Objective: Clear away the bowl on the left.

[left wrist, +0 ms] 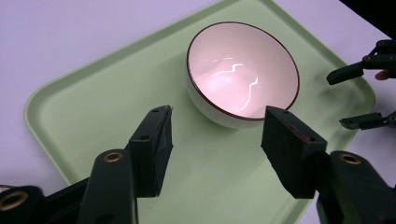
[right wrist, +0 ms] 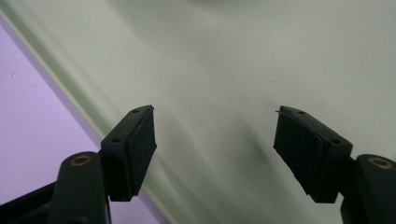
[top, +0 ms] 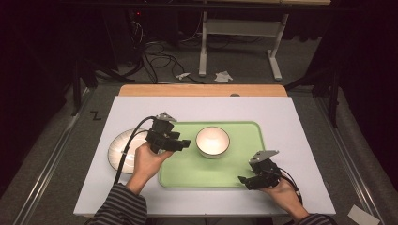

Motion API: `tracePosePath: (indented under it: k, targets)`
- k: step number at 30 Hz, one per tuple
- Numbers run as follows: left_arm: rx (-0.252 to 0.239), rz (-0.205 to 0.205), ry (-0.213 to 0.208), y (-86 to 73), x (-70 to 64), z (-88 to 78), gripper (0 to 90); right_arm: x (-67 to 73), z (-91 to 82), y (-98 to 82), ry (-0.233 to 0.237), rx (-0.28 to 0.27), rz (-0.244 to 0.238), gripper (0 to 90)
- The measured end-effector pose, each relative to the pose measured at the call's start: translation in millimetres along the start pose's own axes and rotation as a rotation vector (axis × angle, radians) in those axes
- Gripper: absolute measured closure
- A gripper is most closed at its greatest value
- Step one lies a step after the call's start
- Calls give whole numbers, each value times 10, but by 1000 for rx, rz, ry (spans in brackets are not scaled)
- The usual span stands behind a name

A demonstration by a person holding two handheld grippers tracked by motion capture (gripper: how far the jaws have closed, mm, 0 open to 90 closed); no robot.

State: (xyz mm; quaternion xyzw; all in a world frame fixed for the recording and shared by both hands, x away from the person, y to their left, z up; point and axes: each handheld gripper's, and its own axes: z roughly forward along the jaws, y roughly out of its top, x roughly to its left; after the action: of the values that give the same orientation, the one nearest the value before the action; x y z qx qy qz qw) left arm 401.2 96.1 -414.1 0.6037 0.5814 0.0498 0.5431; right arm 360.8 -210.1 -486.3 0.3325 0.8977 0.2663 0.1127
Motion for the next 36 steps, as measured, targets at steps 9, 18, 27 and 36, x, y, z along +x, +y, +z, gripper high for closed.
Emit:
tracePosePath:
  k: [9,18,27,36]
  targets:
    - [1,-3,-17,-70,-24,-91,424,4,-17,3,-1,-11,4,308]
    - [7,-12,-18,-155,15,-183,419,5,-16,2,-1,-9,7,308]
    - [3,-28,-17,-214,48,-241,417,-2,-16,3,-6,-5,9,308]
    - [-6,-34,-5,-272,93,-269,414,-3,-16,2,-4,-6,5,308]
